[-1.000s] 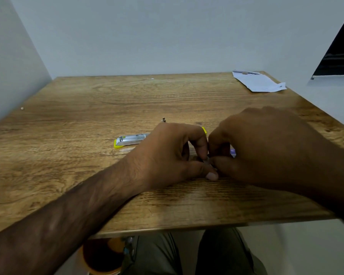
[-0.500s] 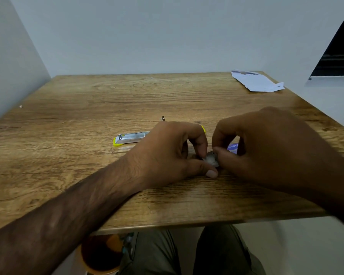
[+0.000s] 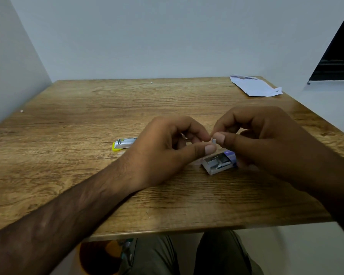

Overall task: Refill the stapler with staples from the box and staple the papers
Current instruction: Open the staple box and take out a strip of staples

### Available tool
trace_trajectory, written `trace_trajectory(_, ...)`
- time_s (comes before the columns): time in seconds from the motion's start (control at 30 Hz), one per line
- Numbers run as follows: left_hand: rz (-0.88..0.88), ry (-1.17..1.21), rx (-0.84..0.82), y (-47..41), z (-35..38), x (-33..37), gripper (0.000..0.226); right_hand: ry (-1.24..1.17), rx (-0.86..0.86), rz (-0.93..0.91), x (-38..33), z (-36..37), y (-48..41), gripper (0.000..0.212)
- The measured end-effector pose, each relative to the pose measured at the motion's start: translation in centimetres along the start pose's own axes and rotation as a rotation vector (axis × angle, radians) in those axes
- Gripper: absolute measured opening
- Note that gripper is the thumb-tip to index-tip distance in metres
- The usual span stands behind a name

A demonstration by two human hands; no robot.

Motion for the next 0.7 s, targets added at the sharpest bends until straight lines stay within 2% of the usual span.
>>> trace_trajectory(0.17, -0.046, 0.109, 0.027, -0.1, -0.6, 0.1, 0.017, -0.143, 0.006, -0.013, -0.4, 0.1, -0.3, 0.006)
trace_trajectory(0.33, -0.016, 0.186, 0.052, 0.2, -1.0, 0.5, 0.016, -0.216, 0.023, -0.066, -0.9, 0.4, -0.5, 0.006)
trace_trajectory(0.5, -0.012, 0.137, 0.132, 0.4, -1.4, 0.5, 0.012, -0.226, 0.02, -0.08, -1.2, 0.6, -0.7, 0.006)
trace_trajectory(0.7, 0.026, -0.051, 0.166, 0.4, -1.5, 0.5, 0.006, -0.194, -0.039, -0.074, -1.7, 0.5, -0.8, 0.014)
Point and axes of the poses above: each hand's wrist, its own y-axis away from the middle knuckle, its own z-axis out of the palm, x = y × z, the point moved 6 cm from there along -y, towards the middle knuckle, and after that the axes turned 6 degrees about -y, right-handed, at the moved point
